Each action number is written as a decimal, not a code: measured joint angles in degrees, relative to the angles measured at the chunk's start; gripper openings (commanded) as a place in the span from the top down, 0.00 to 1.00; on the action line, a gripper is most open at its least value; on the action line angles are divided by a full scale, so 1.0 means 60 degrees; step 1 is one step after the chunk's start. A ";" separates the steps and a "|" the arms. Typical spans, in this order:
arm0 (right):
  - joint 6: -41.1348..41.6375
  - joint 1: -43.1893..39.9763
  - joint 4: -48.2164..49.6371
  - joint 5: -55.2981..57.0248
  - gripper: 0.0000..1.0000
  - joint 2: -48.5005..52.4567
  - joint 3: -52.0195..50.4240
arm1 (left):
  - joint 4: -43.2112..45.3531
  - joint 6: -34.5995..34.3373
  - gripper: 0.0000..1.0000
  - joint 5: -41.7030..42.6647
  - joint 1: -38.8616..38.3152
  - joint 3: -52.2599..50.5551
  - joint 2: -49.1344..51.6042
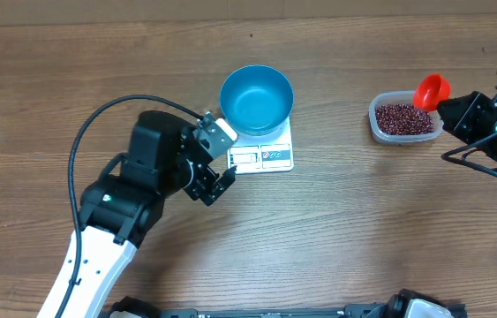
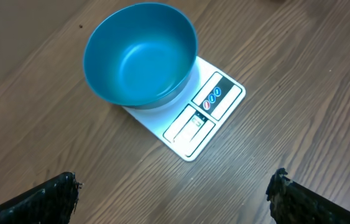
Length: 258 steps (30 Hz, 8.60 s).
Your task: Scoop item into bowl and weigh 150g on scale
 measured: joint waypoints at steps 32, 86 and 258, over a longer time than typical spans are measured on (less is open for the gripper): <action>-0.0135 -0.0004 -0.0018 0.0000 0.96 0.0004 0.0000 | 0.0703 -0.0197 0.01 0.1279 0.1224 0.0000 0.0000; -0.0168 -0.0004 -0.1435 0.0608 0.97 0.0098 0.0120 | 0.0754 -0.0634 0.00 0.1279 0.1224 0.0000 0.0000; -0.1417 0.8921 0.0765 0.7056 0.96 0.7082 0.4350 | 0.0761 -0.0703 0.01 0.1275 0.1224 0.0000 0.0036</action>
